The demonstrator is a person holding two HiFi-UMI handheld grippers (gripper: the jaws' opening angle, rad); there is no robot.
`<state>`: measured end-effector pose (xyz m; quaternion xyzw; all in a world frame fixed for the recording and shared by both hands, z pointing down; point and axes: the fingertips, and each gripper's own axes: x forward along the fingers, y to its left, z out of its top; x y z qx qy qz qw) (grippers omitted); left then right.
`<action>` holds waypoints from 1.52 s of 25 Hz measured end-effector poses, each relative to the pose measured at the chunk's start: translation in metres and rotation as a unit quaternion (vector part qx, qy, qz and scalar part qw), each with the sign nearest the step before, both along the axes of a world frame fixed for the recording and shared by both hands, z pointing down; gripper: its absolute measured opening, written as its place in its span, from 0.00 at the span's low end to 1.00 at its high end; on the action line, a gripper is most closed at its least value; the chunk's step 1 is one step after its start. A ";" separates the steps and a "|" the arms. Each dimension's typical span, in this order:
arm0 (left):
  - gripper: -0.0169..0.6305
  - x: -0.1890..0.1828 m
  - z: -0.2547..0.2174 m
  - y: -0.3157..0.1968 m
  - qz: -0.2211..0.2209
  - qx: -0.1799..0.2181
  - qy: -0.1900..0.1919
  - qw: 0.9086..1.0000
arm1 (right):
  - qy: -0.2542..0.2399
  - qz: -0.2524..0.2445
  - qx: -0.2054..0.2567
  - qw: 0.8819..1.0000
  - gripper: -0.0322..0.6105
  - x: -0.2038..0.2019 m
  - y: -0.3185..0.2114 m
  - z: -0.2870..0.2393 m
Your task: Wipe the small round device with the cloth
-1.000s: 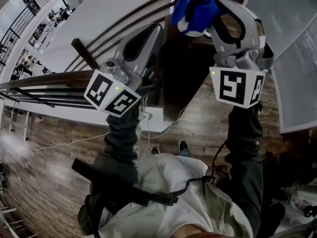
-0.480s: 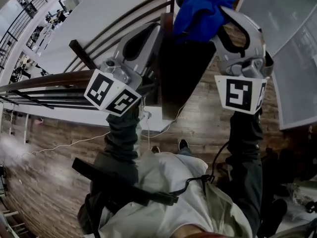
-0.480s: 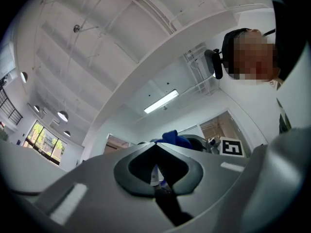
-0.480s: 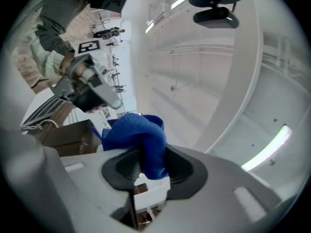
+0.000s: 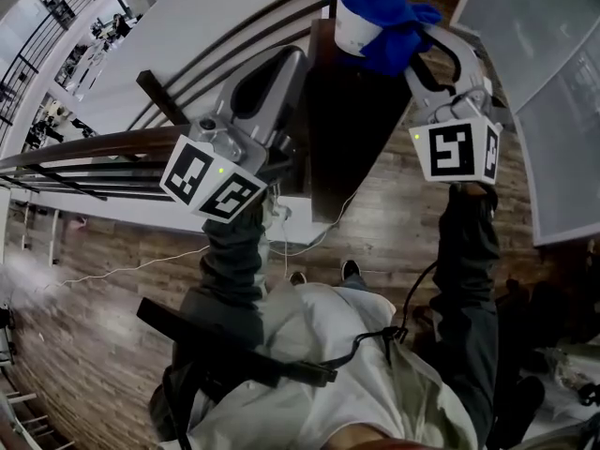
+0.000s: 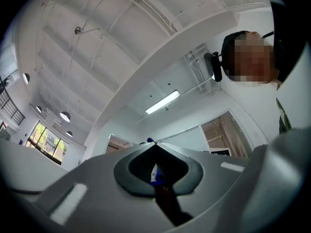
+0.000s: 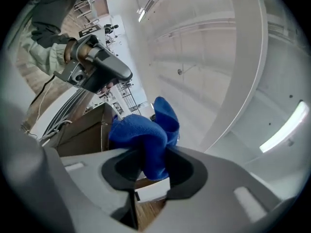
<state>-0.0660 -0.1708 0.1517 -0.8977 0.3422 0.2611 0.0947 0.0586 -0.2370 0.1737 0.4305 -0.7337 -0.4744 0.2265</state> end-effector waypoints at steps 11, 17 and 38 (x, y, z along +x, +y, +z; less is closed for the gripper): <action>0.03 0.002 0.008 0.006 0.007 0.000 0.001 1.000 | -0.025 0.030 0.074 0.996 0.24 -0.005 -0.007 -0.079; 0.03 -0.009 0.004 -0.003 0.000 -0.004 0.007 1.000 | 0.022 0.047 0.109 0.993 0.24 -0.021 -0.003 -0.080; 0.03 -0.009 0.017 -0.005 0.013 -0.011 0.019 1.000 | 0.140 0.111 0.161 0.971 0.24 -0.046 0.004 -0.093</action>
